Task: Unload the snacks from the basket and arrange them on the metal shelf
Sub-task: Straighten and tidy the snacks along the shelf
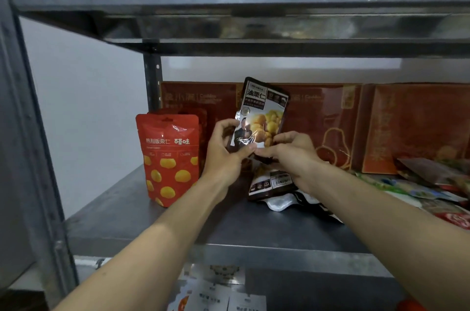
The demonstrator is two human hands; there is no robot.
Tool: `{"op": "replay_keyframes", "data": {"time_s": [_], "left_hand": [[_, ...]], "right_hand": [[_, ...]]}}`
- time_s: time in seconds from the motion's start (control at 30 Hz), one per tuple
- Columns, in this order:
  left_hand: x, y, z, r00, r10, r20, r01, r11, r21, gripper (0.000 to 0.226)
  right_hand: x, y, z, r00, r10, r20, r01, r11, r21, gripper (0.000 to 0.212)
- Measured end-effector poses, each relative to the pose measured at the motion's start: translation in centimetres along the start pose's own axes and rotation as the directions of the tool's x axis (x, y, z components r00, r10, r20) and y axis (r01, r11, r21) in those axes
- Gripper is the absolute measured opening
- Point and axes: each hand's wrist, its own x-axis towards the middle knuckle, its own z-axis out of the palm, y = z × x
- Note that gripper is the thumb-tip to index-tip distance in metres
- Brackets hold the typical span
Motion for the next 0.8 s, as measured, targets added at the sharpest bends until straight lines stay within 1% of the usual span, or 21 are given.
{"op": "replay_keyframes", "data": {"time_s": [0.13, 0.2, 0.3, 0.4, 0.5, 0.67, 0.73, 0.8], "left_hand": [[1.3, -2.1, -0.6, 1.000, 0.009, -0.012, -0.007, 0.994, 0.106, 0.074], [1.5, -3.3, -0.8, 1.000, -0.026, -0.012, 0.027, 0.992, 0.125, 0.081], [1.6, -5.1, -0.9, 0.997, -0.072, 0.003, 0.071, 0.988, 0.136, 0.094], [1.7, -6.4, -1.2, 0.997, -0.082, -0.014, 0.083, 0.979, 0.188, 0.089], [1.9, -7.2, -1.4, 0.995, -0.094, -0.041, 0.101, 0.968, 0.228, 0.086], [2.3, -7.8, -1.6, 0.994, -0.103, -0.031, 0.108, 0.961, 0.254, 0.088], [2.4, -8.0, -1.7, 0.993, -0.115, -0.042, 0.122, 0.958, 0.259, 0.087], [2.5, -7.9, -1.7, 0.989, -0.133, -0.063, 0.145, 0.958, 0.248, 0.083]], "right_hand": [[2.3, 0.3, 1.1, 0.999, 0.029, 0.026, -0.025, 0.989, -0.148, 0.040], [3.3, 0.5, 1.7, 0.998, 0.044, 0.044, -0.034, 0.977, -0.212, 0.036], [4.4, 1.3, 2.3, 0.997, 0.032, 0.070, -0.011, 0.956, -0.293, 0.035], [5.4, 2.2, 2.8, 0.997, 0.003, 0.076, 0.029, 0.907, -0.419, 0.034], [5.9, 2.6, 3.1, 0.992, -0.014, 0.124, 0.080, 0.832, -0.549, 0.030], [5.3, 2.5, 2.7, 0.980, -0.010, 0.198, 0.146, 0.711, -0.687, 0.034], [5.0, 2.4, 2.4, 0.977, -0.002, 0.214, 0.165, 0.647, -0.744, 0.036], [4.6, 2.4, 2.0, 0.974, 0.001, 0.225, 0.178, 0.607, -0.775, 0.039]]}}
